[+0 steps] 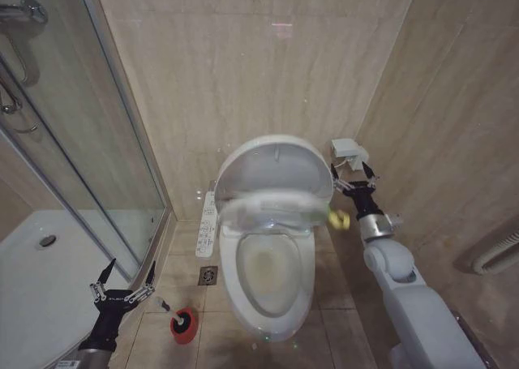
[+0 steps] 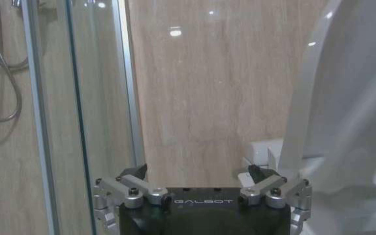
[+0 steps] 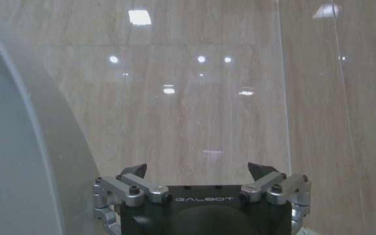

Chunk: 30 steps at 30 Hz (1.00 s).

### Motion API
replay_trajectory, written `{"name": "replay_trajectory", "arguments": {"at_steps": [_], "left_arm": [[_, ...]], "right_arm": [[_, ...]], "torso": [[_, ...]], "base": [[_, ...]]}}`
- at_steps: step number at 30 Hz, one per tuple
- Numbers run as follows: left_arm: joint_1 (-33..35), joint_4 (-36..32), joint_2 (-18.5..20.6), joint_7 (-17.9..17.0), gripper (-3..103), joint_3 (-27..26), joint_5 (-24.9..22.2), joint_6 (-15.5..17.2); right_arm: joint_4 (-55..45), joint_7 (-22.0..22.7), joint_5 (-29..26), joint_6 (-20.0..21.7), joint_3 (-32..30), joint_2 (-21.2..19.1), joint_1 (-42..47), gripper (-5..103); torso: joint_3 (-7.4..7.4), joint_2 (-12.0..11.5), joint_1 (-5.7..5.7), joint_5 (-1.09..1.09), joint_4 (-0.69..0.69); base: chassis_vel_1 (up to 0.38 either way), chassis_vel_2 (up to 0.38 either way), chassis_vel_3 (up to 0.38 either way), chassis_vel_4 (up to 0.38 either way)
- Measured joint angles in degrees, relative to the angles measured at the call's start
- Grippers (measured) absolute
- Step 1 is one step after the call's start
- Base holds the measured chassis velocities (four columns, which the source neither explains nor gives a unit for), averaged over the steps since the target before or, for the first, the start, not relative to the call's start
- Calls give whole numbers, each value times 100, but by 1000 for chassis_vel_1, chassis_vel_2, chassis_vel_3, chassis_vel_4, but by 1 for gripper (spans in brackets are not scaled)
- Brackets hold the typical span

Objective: Open the toilet lid, clean the toilet bowl with a toilet brush, close the toilet lid, and flush.

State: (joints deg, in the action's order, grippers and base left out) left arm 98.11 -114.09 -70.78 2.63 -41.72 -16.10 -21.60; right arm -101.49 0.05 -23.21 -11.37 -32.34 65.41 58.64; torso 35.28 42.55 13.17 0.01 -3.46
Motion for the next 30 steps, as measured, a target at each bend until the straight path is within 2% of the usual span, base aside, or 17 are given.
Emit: {"name": "replay_trajectory", "arguments": {"at_steps": [13, 22, 30], "left_arm": [[0, 0, 0, 0, 100, 0, 0, 0], [0, 0, 0, 0, 100, 0, 0, 0], [0, 0, 0, 0, 100, 0, 0, 0]], "right_arm": [[-701, 40, 12, -140, -324, 208, 1147, 100], [-497, 526, 279, 40, -357, 297, 1147, 100], [-146, 770, 393, 174, -337, 342, 927, 100]], "torso": [[-1, 0, 0, 0, 0], [0, -1, 0, -1, -1], [1, -1, 1, 0, -2]], "base": [[0, 0, 0, 0], [0, 0, 0, 0], [0, 0, 0, 0]]}}
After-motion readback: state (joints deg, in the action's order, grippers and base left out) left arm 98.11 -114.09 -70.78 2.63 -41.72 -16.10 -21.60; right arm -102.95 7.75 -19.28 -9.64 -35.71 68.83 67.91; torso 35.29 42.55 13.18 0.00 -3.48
